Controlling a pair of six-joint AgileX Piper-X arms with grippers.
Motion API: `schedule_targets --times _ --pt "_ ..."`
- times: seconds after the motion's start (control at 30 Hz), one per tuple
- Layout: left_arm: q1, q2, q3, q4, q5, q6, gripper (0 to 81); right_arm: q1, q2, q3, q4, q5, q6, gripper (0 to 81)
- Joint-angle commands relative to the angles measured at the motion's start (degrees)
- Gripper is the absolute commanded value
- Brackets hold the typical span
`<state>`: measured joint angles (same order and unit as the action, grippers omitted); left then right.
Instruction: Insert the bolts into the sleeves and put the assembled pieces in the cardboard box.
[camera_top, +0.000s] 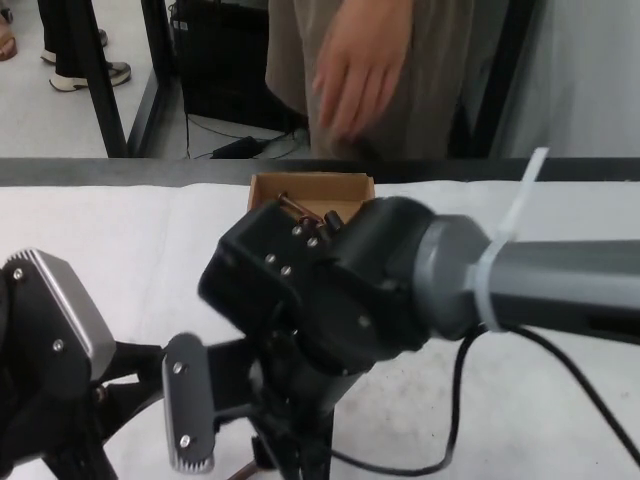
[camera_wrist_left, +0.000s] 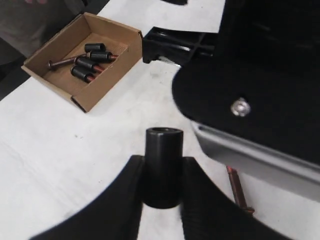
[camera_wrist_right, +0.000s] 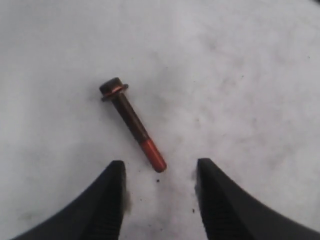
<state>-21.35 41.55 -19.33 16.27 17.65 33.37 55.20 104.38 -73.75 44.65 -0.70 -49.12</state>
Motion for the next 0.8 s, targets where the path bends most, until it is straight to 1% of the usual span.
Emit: schedule_targets --times 0.0,0.17,0.37,0.53,0.63,0.7,0.77 --pt "0.2 -1.2 -0.1 -0.2 -0.9 0.6 0.8 1.3 0.9 -0.6 1.1 -2.2 -1.0 42.8" --pt "0.2 -2.3 -0.1 1.9 -0.9 3.1 0.8 2.1 2.5 -0.6 1.1 -2.2 -1.1 42.8" --pt "0.2 -2.3 0.4 2.0 0.5 3.0 0.8 2.5 4.5 -0.6 0.9 -1.7 -1.0 42.8" --pt "2.6 -2.3 1.4 1.0 1.3 2.6 0.8 2.6 4.8 -0.6 -0.7 -1.7 -0.5 42.8" --pt "2.9 -2.7 1.4 0.6 2.2 1.7 0.8 2.6 4.8 -0.8 0.1 -0.5 -0.3 42.8" --pt "2.9 -3.2 1.4 0.6 2.2 1.4 0.8 2.6 4.8 -0.8 1.1 1.9 2.0 42.8" --pt "2.9 -3.5 1.4 0.7 2.2 1.5 0.8 2.0 4.8 -0.8 2.3 5.0 7.5 42.8"
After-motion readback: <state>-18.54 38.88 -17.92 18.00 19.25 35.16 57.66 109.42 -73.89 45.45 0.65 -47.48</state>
